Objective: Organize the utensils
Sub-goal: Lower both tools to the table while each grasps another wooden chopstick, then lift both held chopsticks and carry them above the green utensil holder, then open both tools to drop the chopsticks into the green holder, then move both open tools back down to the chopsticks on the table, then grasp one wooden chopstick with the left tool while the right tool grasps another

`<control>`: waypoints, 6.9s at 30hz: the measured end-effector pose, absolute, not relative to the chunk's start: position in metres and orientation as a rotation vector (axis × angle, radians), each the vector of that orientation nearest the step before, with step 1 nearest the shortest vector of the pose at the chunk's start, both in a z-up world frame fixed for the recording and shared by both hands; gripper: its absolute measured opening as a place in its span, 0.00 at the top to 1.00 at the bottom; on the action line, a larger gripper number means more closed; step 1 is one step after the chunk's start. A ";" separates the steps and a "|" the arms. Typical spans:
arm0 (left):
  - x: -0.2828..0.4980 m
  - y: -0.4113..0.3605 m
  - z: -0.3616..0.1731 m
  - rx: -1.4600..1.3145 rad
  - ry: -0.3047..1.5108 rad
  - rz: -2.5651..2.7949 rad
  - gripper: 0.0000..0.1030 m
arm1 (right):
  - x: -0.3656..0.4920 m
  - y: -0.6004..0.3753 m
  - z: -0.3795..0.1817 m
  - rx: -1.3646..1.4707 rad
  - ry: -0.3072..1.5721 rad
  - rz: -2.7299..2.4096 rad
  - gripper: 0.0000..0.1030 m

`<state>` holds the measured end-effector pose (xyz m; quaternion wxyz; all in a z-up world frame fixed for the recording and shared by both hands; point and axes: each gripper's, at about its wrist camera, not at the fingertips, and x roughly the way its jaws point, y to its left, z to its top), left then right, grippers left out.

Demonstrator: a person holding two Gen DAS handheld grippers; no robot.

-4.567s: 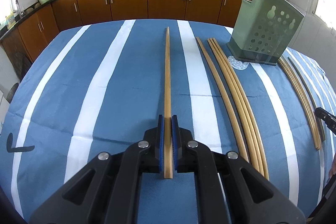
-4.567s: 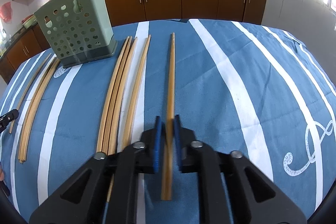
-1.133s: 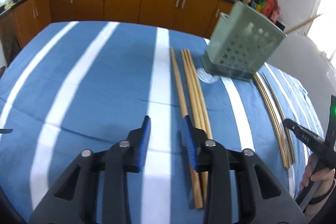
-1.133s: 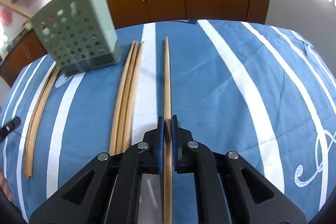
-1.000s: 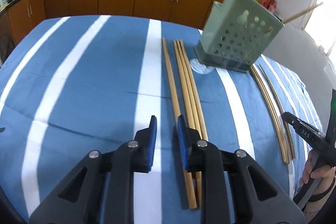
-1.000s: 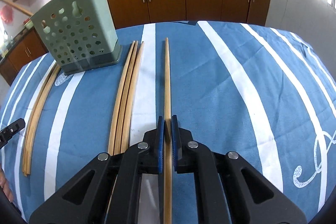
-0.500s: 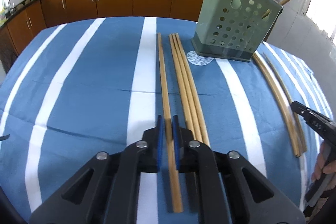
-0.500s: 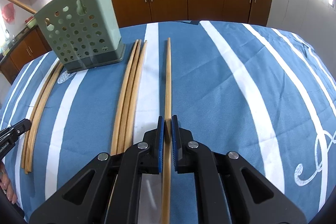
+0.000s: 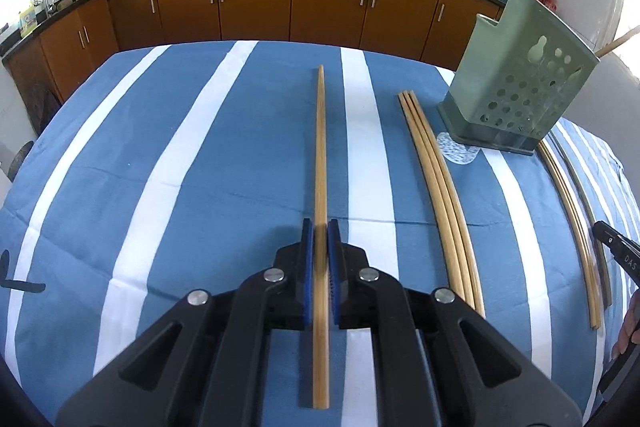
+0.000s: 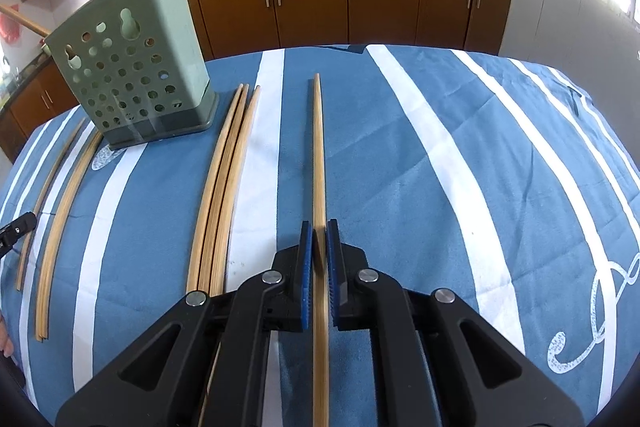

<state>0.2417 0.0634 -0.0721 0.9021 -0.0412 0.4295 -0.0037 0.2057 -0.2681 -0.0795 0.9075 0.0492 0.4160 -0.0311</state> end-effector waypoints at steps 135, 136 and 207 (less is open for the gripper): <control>0.285 -0.033 0.139 -0.160 0.304 -0.214 0.77 | 0.229 -0.226 0.117 0.219 0.463 0.232 0.81; 0.283 -0.031 0.140 -0.162 0.300 -0.214 0.76 | 0.227 -0.227 0.119 0.225 0.456 0.231 0.78; 0.218 0.000 -0.074 -0.002 0.895 -0.131 0.92 | 0.189 -0.240 -0.079 0.136 0.862 0.036 0.92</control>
